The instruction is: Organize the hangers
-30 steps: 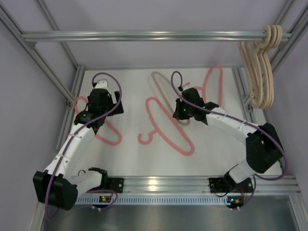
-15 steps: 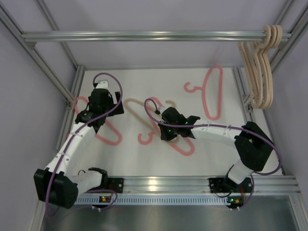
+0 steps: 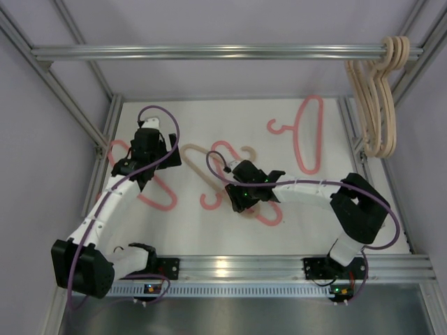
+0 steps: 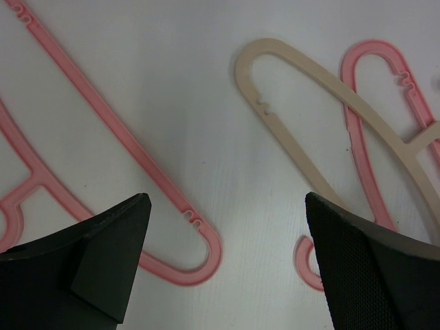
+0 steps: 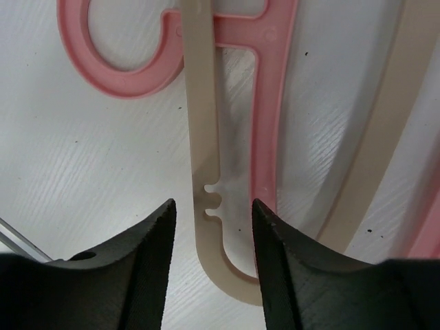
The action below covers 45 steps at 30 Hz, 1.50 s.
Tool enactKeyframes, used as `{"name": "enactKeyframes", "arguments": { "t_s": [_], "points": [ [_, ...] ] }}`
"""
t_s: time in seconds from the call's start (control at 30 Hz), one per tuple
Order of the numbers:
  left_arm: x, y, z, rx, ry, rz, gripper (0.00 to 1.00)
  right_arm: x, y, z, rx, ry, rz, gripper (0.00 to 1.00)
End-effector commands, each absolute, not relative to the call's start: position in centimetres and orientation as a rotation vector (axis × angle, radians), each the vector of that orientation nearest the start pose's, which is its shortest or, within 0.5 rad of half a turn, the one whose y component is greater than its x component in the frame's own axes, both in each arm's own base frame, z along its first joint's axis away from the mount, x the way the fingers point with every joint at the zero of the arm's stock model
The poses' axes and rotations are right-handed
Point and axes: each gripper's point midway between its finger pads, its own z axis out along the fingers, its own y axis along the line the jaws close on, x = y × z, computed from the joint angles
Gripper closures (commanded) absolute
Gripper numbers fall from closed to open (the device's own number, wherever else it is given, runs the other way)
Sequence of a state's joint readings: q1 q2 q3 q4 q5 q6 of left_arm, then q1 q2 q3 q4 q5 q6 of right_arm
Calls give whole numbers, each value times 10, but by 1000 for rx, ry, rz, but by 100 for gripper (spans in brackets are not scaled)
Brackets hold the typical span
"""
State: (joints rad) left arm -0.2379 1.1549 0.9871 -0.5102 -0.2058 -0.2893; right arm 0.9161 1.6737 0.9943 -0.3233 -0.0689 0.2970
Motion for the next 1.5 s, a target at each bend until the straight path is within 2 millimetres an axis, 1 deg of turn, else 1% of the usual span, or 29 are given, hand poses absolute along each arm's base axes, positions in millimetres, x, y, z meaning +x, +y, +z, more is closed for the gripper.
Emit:
{"name": "enactKeyframes", "arguments": {
  "t_s": [0.0, 0.1, 0.13, 0.17, 0.23, 0.27, 0.3, 0.33, 0.37, 0.4, 0.43, 0.47, 0.5, 0.53, 0.6, 0.63, 0.67, 0.77, 1.03, 1.07, 1.1, 1.13, 1.2, 1.23, 1.3, 1.33, 1.4, 1.43, 1.47],
  "points": [
    [330, -55, 185, -174, 2227, -65, 2, 219, 317, 67, -796, 2447, 547, 53],
    [330, -56, 185, -173, 2228, -68, 2, 230, 304, 68, -728, 2460, 536, 51],
    [330, -56, 184, -171, 2230, -71, 2, 230, 296, 63, -697, 2484, 526, 51],
    [330, -57, 184, -169, 2232, -74, 2, 238, 287, 63, -644, 2496, 521, 51],
    [330, -57, 184, -169, 2233, -75, 2, 240, 275, 57, -594, 2523, 517, 51],
    [330, -58, 183, -169, 2235, -79, 2, 243, 268, 58, -563, 2528, 540, 51],
    [330, -58, 183, -168, 2236, -80, 2, 245, 266, 59, -546, 2524, 561, 51],
    [330, -58, 183, -168, 2235, -81, 2, 248, 256, 56, -503, 2537, 566, 51],
    [330, -58, 183, -168, 2235, -81, 2, 246, 255, 56, -498, 2543, 609, 51],
    [330, -58, 183, -168, 2235, -81, 2, 248, 254, 57, -491, 2530, 635, 51],
    [330, -58, 183, -168, 2235, -81, 2, 249, 247, 53, -473, 2540, 648, 51],
    [330, -58, 183, -168, 2235, -81, 2, 247, 248, 54, -477, 2546, 699, 51],
    [330, -58, 183, -167, 2235, -82, 2, 246, 247, 52, -473, 2554, 713, 51],
    [331, -58, 183, -165, 2237, -81, 2, 250, 243, 48, -454, 2558, 722, 51],
    [330, -59, 182, -166, 2239, -83, 2, 247, 245, 43, -457, 2573, 782, 51],
    [330, -58, 183, -167, 2237, -82, 2, 249, 245, 41, -444, 2563, 813, 52],
    [330, -58, 182, -168, 2239, -78, 2, 246, 248, 40, -450, 2568, 865, 52],
    [330, -58, 182, -166, 2239, -79, 2, 243, 254, 34, -462, 2570, 937, 52],
    [330, -58, 181, -166, 2242, -77, 2, 244, 269, 21, -447, 2587, 1042, 54],
    [331, -58, 182, -167, 2241, -76, 2, 245, 269, 16, -441, 2598, 1046, 55],
    [330, -58, 181, -167, 2242, -76, 2, 251, 273, 18, -442, 2576, 1054, 55],
    [330, -58, 182, -167, 2238, -77, 2, 250, 273, 12, -435, 2594, 1056, 58],
    [330, -57, 182, -164, 2239, -73, 2, 252, 274, 9, -425, 2599, 1057, 61],
    [330, -57, 182, -165, 2239, -72, 2, 253, 274, 4, -416, 2613, 1056, 65],
    [330, -57, 182, -166, 2237, -75, 2, 255, 275, 1, -402, 2620, 1059, 72],
    [330, -57, 182, -167, 2239, -73, 2, 255, 274, -4, -394, 2632, 1058, 81],
    [330, -57, 182, -166, 2237, -75, 2, 256, 274, -5, -393, 2632, 1056, 89],
    [330, -57, 183, -168, 2236, -74, 2, 257, 274, -5, -393, 2629, 1053, 96],
    [330, -57, 182, -168, 2238, -73, 2, 258, 275, -4, -395, 2624, 1051, 100]
  ]
}}
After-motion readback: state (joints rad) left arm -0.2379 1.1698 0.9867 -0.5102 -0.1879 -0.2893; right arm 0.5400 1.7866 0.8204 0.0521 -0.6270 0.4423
